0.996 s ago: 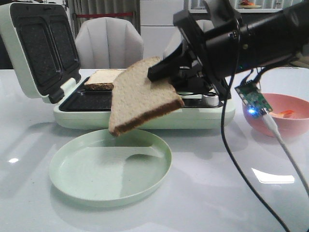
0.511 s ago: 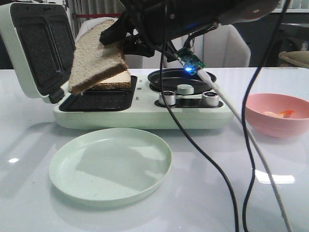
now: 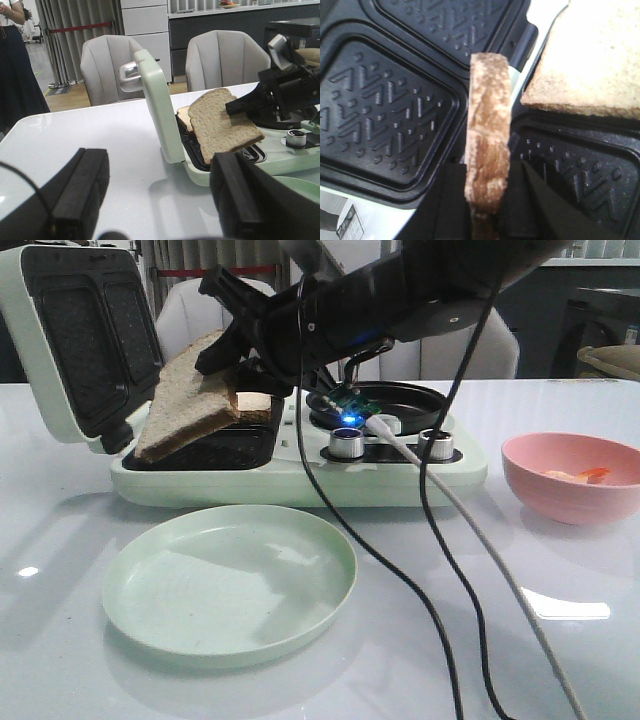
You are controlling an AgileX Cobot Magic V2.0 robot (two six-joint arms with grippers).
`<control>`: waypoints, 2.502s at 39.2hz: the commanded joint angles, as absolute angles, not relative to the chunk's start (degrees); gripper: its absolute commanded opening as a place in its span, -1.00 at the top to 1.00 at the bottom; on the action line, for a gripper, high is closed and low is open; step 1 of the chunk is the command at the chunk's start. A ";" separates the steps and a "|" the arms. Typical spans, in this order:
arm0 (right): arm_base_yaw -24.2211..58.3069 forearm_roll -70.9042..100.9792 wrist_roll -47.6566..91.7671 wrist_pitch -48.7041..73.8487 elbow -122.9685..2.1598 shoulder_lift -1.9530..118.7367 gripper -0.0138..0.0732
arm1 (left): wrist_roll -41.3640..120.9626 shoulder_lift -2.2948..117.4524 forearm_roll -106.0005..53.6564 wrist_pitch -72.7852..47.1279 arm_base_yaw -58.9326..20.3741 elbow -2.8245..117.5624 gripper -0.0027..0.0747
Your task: Make breakfast with bread and shrimp
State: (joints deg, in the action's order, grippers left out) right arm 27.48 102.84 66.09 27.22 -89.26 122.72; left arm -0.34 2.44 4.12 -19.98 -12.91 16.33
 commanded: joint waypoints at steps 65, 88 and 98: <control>32.09 78.29 67.65 8.41 -92.40 113.56 -0.46 | -0.77 3.07 3.82 -15.18 -13.29 17.80 -0.34; 27.63 25.11 24.98 28.62 -87.86 98.60 -0.45 | -0.77 3.07 3.82 -15.18 -13.29 17.80 -0.34; 24.97 5.08 4.37 31.29 -84.08 90.37 -0.45 | -0.77 3.07 3.82 -15.18 -13.29 17.80 -0.34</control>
State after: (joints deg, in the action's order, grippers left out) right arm 26.21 9.00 8.52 35.37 -84.40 96.75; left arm -0.34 2.44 4.12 -19.88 -12.91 16.33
